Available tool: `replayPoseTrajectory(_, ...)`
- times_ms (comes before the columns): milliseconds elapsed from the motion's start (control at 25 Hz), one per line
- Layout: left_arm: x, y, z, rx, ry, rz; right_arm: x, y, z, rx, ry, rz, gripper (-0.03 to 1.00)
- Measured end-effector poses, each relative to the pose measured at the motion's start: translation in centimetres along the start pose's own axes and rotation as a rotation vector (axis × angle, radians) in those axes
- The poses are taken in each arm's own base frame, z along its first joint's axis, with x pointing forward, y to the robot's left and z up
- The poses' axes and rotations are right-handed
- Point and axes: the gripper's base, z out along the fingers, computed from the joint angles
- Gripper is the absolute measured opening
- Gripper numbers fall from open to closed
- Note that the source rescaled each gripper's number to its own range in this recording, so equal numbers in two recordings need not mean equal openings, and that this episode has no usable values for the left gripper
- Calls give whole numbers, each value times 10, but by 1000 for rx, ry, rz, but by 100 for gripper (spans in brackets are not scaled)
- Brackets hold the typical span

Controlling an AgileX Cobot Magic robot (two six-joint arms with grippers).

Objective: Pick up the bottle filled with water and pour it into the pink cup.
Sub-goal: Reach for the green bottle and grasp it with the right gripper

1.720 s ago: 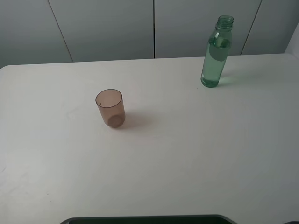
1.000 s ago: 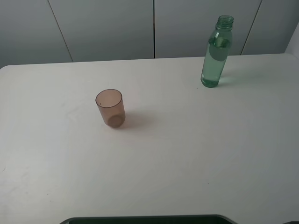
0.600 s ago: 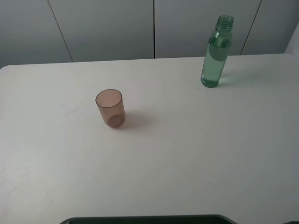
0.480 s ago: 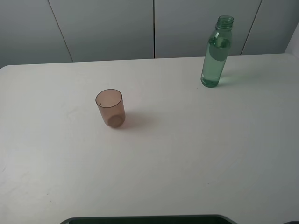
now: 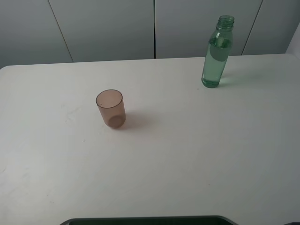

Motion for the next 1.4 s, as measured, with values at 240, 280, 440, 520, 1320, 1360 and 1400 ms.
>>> replayPoseTrajectory(240, 0, 0, 0, 0, 0, 0, -1, -2, -1, 23, -5, 27, 100)
replayPoseTrajectory(280, 0, 0, 0, 0, 0, 0, -2, -2, -2, 23, -12, 25, 100)
replayPoseTrajectory(440, 0, 0, 0, 0, 0, 0, -10, -3, -11, 20, -61, 27, 100)
replayPoseTrajectory(520, 0, 0, 0, 0, 0, 0, -15, -2, -16, 15, -97, 19, 100)
replayPoseTrajectory(1320, 0, 0, 0, 0, 0, -4, -118, 10, 58, -88, -412, 68, 100)
replayPoseTrajectory(1360, 0, 0, 0, 0, 0, -4, -122, 11, 65, -85, -437, 72, 100)
replayPoseTrajectory(1400, 0, 0, 0, 0, 0, -4, -125, 11, 74, -83, -458, 80, 100)
